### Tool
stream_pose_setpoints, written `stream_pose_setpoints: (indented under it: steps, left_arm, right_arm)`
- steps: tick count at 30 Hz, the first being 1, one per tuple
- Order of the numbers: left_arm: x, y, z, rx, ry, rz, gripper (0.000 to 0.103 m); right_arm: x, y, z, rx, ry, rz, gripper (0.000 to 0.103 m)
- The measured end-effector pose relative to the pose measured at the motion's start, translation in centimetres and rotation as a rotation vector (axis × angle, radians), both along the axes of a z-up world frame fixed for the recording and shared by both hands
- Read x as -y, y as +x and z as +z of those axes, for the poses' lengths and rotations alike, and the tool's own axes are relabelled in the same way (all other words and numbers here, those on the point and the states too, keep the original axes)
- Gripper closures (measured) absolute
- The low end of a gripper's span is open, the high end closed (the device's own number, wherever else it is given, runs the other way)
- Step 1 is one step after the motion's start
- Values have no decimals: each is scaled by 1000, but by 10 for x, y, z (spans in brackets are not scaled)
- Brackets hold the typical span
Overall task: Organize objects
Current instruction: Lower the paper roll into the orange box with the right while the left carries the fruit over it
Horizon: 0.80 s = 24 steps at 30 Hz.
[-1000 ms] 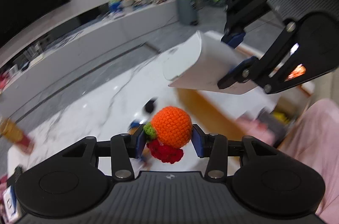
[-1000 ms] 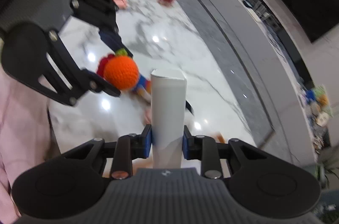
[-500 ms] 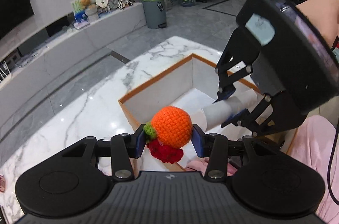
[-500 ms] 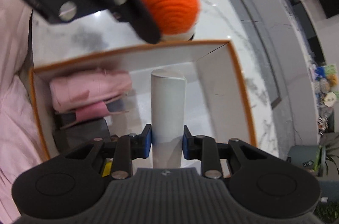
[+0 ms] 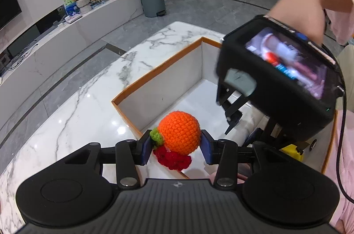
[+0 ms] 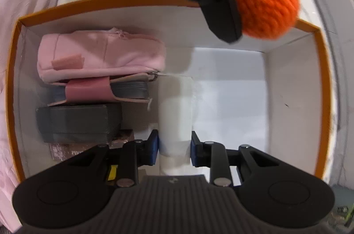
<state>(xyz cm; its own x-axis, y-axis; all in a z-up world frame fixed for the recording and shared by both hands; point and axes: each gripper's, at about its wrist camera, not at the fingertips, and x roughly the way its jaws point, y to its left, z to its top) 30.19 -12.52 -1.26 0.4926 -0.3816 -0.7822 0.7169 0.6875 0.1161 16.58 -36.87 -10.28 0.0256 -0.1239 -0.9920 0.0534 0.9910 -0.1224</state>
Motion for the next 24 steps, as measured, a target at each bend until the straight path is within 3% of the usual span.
stream_pose_setpoints:
  steps: [5, 9, 15, 21, 24]
  left_arm:
    - [7, 6, -8, -19, -7, -10, 51]
    - [13, 7, -11, -23, -9, -32, 51]
    - [23, 13, -17, -29, -7, -41, 51]
    - [27, 14, -22, -45, 7, -44, 51]
    - [28, 18, -24, -48, 20, -45, 51]
  right_arm:
    - [15, 5, -13, -16, 66, 19, 73]
    - [23, -2, -5, 21, 42, -27, 67]
    - [35, -18, 10, 74, 9, -102, 70]
    - [49, -20, 6, 95, 24, -76, 69]
    - [58, -17, 1, 85, 7, -64, 64]
